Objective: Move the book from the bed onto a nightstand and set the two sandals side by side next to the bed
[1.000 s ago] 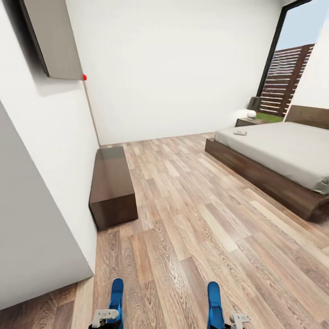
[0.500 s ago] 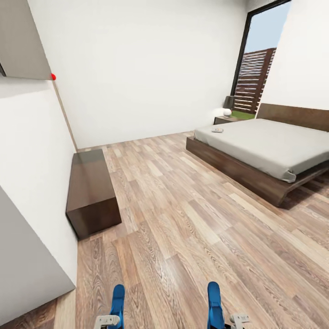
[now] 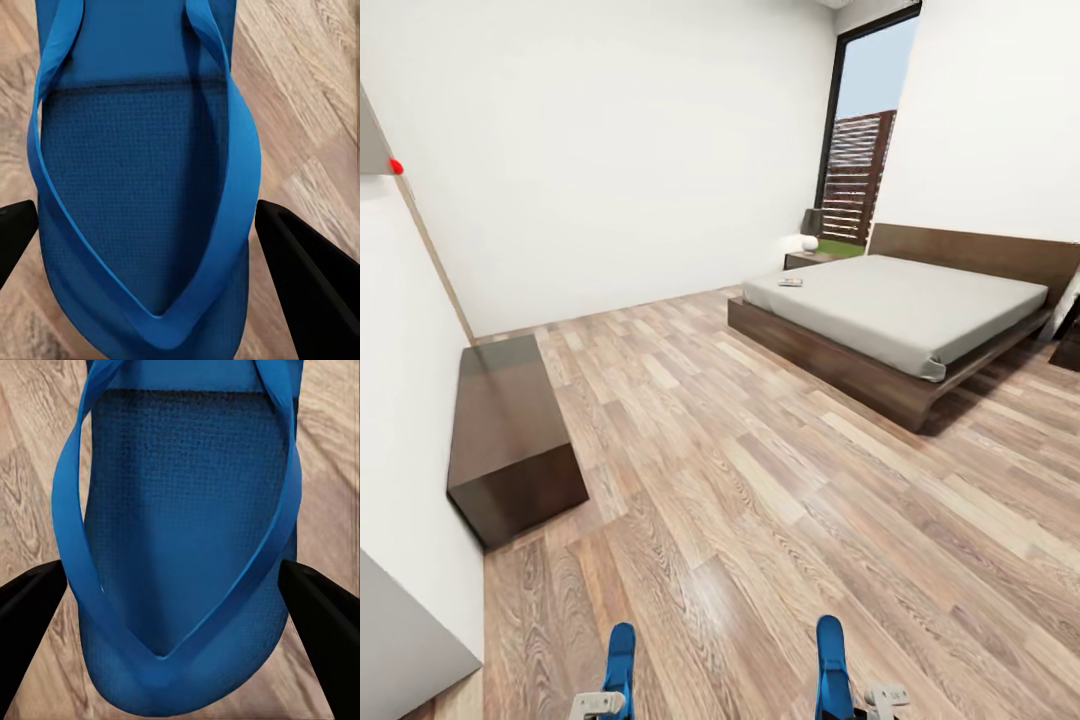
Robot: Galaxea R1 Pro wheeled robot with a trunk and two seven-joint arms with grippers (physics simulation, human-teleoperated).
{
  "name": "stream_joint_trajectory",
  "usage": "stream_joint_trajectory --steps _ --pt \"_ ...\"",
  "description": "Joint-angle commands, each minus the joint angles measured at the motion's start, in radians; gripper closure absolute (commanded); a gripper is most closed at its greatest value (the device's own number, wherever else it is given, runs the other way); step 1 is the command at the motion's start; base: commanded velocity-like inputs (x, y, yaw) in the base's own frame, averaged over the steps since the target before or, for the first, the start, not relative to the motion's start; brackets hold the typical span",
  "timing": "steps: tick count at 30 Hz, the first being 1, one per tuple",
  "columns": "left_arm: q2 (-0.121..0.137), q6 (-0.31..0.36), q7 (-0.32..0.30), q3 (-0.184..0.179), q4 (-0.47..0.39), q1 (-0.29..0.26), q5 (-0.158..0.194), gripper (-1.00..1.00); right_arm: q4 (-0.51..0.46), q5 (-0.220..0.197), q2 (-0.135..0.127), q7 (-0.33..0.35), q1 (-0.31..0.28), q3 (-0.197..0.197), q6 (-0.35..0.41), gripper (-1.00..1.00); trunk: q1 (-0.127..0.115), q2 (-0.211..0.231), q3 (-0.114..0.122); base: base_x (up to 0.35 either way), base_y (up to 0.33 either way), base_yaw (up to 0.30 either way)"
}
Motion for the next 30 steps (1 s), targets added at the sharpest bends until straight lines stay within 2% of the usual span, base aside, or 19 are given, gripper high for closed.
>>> stream_joint_trajectory --steps 1,30 --pt "0.001 -0.006 0.0 -0.004 0.005 0.0 0.009 1.0 0.004 -0.01 0.001 0.007 -0.002 0.008 -0.005 1.0 0.0 0.0 -0.001 0.0 0.0 -0.277" --pt "0.001 -0.011 0.001 -0.004 0.014 0.0 0.009 1.0 0.004 -0.011 0.001 0.007 -0.002 0.008 -0.005 1.0 0.0 0.0 -0.001 0.0 0.0 -0.277"
